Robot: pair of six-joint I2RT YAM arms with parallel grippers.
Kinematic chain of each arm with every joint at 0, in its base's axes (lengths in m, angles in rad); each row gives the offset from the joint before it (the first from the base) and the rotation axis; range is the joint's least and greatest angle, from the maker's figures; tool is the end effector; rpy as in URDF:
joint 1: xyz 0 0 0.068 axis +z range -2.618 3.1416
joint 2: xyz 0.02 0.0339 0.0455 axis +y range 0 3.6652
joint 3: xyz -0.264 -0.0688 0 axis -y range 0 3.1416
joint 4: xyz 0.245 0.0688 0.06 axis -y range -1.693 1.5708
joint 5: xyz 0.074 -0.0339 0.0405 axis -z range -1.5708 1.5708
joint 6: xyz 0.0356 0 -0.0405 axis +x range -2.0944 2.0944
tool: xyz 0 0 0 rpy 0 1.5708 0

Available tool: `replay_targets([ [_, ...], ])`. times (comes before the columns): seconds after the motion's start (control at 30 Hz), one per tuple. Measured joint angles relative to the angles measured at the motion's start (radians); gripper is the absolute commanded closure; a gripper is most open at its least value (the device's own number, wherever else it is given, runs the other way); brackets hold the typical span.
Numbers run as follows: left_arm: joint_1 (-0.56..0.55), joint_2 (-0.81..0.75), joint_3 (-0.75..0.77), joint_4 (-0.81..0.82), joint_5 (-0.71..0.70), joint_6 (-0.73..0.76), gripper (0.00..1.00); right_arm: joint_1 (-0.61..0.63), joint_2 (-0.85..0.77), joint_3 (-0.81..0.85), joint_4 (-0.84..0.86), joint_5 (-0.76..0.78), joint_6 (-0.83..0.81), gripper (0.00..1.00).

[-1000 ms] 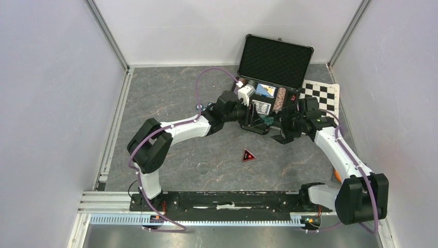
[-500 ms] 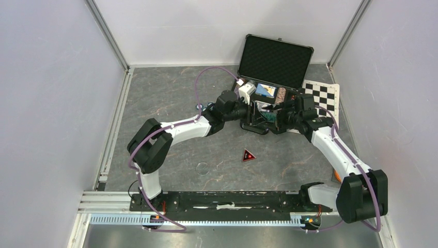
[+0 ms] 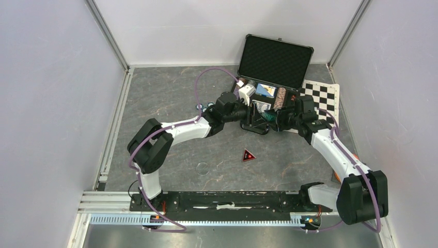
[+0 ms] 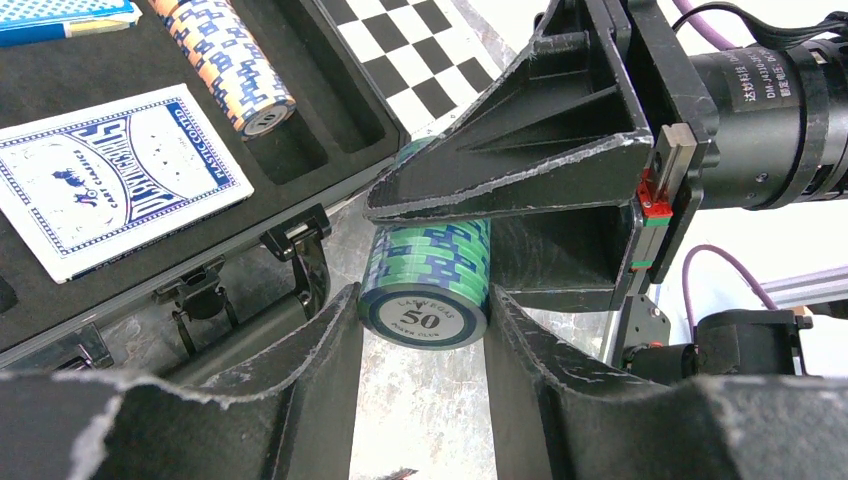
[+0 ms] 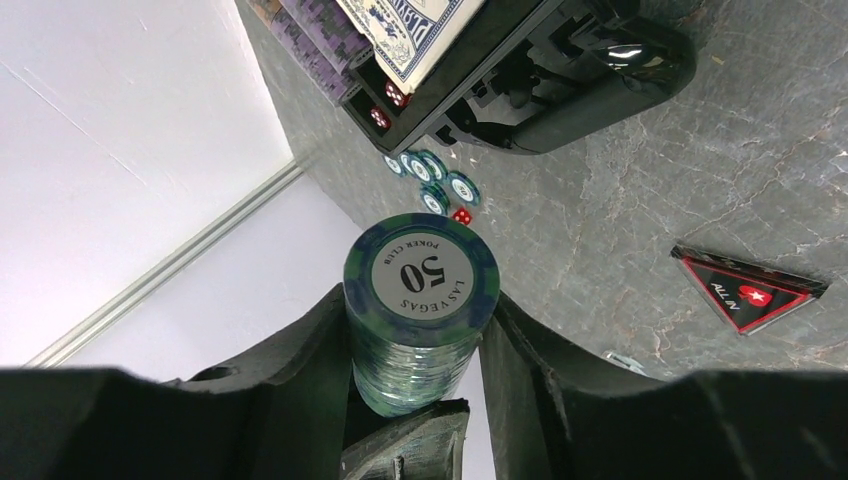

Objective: Pack up texas hold em set

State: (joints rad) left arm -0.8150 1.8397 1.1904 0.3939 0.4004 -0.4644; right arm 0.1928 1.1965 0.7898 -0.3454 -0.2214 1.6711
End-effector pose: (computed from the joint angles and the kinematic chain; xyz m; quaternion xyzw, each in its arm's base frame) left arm 0.2813 -0.3187 0.2407 0.2550 0.7425 -0.4839 0.3867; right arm 0.2455 0.0559 0.2431 0.5817 0.7035 0.3780 0.1545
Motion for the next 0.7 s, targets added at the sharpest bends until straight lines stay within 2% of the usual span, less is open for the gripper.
replay_targets([
  [0.07, 0.0, 0.0, -0.001, 0.004, 0.0, 0.0, 0.78, 0.0, -0.001, 0.0, 0.0, 0.002, -0.002, 0.32],
  [0.13, 0.0, 0.0, -0.001, 0.005, 0.0, 0.0, 0.78, 0.0, -0.001, 0.0, -0.002, 0.002, -0.013, 0.3],
  [0.3, 0.0, 0.0, -0.001, 0.005, 0.0, 0.0, 0.78, 0.001, -0.001, 0.015, -0.027, 0.008, -0.042, 0.47],
  [0.4, 0.0, 0.0, -0.001, 0.005, 0.0, 0.0, 0.78, 0.001, -0.001, 0.022, -0.04, 0.019, -0.045, 0.53],
  [0.43, 0.0, 0.0, -0.001, 0.004, -0.001, 0.0, 0.78, 0.001, -0.001, 0.022, -0.04, 0.021, -0.044, 0.59],
  [0.53, 0.0, 0.0, -0.002, 0.004, 0.0, 0.0, 0.76, 0.001, -0.001, 0.022, -0.039, 0.021, -0.044, 0.7],
  [0.57, 0.0, 0.0, -0.002, 0.005, 0.0, 0.0, 0.73, 0.001, -0.001, 0.023, -0.039, 0.021, -0.044, 0.75],
  [0.6, 0.0, 0.0, -0.002, 0.005, 0.0, 0.0, 0.67, 0.001, -0.001, 0.024, -0.04, 0.022, -0.044, 0.8],
  [0.67, 0.0, 0.0, -0.002, 0.006, 0.0, 0.0, 0.44, 0.001, -0.001, 0.028, -0.042, 0.026, -0.045, 0.87],
  [0.7, 0.0, 0.0, -0.002, 0.007, 0.0, 0.0, 0.37, 0.001, -0.001, 0.031, -0.045, 0.029, -0.045, 0.91],
])
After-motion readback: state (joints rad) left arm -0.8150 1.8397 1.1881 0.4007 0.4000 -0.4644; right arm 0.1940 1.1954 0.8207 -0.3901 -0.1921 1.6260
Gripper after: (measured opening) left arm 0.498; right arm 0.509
